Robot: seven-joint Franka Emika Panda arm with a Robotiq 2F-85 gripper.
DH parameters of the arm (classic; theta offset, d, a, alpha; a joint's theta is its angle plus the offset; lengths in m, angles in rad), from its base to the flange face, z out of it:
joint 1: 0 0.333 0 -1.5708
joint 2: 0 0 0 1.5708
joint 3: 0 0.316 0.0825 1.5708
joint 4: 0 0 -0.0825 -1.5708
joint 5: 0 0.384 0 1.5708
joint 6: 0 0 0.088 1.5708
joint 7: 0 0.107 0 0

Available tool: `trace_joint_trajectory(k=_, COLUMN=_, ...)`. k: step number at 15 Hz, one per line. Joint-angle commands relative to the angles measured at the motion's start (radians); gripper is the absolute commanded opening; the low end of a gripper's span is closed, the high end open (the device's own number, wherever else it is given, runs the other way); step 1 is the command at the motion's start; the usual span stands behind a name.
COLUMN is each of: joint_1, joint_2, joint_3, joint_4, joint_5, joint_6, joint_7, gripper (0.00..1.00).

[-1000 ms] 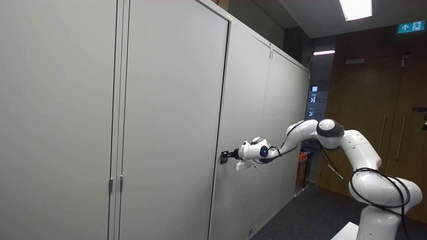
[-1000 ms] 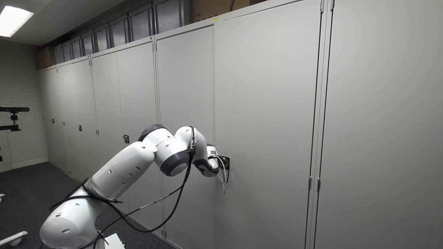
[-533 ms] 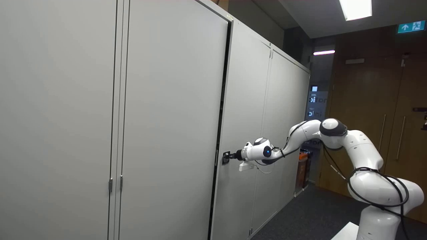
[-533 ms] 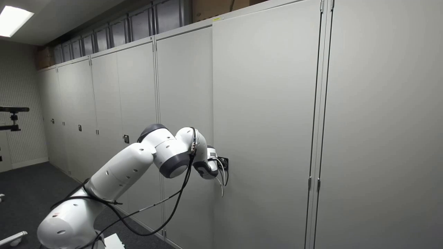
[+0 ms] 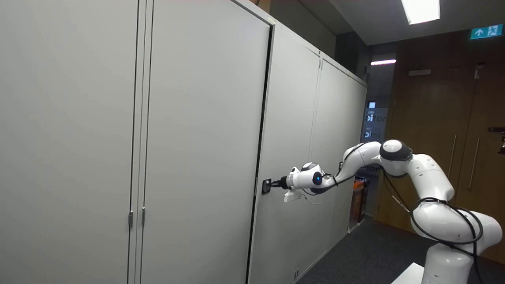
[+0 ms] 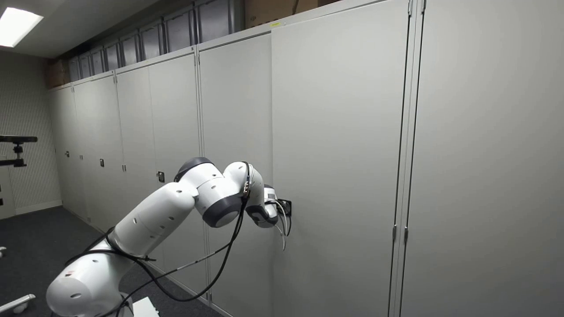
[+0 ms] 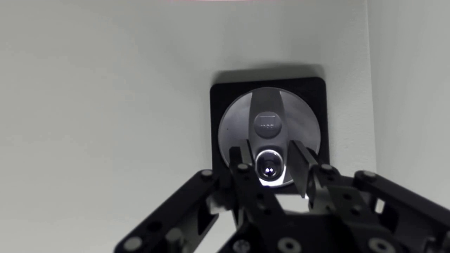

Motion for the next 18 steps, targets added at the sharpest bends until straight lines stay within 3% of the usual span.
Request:
trace_joint_trajectory(k=1, joint_1=-0.03, joint_2=-0.006, joint_3=0.019, joint_4=-0.019, joint_5=0.0, joint_6=0.008, joint_7=-0.036, gripper=0.41)
trace_joint_trajectory(k=3, joint_1=-0.024, joint_2=-0.002, joint_3=0.012, joint_4=-0.014, joint_5=0.0, joint_6=0.009, joint_7=-0.046, gripper=0.55)
trace_joint_trajectory(k=5, joint_1=-0.019, joint_2=0.003, joint_3=0.001, joint_4=-0.008, joint_5=0.0, joint_6=0.005, joint_7=-0.059, gripper=0.53)
trace_joint_trajectory(k=6, joint_1=-0.017, joint_2=0.004, joint_3=-0.004, joint_4=-0.006, joint_5=0.0, joint_6=0.005, joint_7=-0.064, gripper=0.58)
trace_joint_trajectory(k=15, joint_1=-0.003, joint_2=0.015, joint_3=-0.007, joint_4=0.017, joint_5=0.0, joint_6=0.007, joint_7=-0.109, gripper=0.52)
trace_joint_trajectory(k=18, joint_1=0.007, joint_2=0.022, joint_3=-0.014, joint_4=0.028, joint_5=0.0, joint_6=0.007, joint_7=-0.121, gripper=0.54)
